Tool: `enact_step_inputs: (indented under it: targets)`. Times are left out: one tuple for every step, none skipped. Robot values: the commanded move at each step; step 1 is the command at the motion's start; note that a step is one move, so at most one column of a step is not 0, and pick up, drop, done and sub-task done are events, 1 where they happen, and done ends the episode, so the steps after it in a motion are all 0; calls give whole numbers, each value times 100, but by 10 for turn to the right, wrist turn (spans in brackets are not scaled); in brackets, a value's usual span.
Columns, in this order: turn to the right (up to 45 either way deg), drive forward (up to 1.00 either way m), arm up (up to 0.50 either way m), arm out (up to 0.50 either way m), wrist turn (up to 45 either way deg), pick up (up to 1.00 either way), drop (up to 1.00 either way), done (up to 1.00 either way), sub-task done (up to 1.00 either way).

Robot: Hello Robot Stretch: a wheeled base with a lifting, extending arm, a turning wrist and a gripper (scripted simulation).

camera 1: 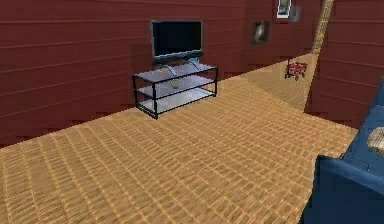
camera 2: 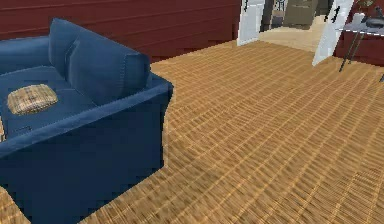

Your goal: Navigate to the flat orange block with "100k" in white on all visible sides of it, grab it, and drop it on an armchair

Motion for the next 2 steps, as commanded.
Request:
enact_step_inputs:
  targets:
    - [150, 0, 0, 0, 0, 0, 0, 0, 0]
    - [0, 100, 0, 0, 0, 0, 0, 0, 0]
